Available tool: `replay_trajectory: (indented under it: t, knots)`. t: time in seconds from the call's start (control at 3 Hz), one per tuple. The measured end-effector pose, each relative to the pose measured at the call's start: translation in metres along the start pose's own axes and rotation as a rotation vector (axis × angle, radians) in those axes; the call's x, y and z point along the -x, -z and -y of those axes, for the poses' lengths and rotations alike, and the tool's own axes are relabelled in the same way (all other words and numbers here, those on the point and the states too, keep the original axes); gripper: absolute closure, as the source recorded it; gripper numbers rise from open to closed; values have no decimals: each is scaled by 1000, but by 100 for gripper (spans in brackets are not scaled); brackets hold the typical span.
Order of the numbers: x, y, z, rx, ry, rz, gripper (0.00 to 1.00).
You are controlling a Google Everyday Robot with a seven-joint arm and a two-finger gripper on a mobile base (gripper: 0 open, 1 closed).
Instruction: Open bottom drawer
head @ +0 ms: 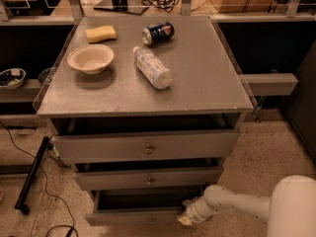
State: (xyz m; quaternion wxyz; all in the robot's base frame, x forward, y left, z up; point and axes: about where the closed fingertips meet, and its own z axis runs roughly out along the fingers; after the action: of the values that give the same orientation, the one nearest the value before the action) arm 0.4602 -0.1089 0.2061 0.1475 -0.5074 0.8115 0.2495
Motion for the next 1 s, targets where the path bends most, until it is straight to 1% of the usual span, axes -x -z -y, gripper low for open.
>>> replay_trajectory:
  t: [1.0]
  knots:
    - [6, 3, 16, 1, 0, 0, 100]
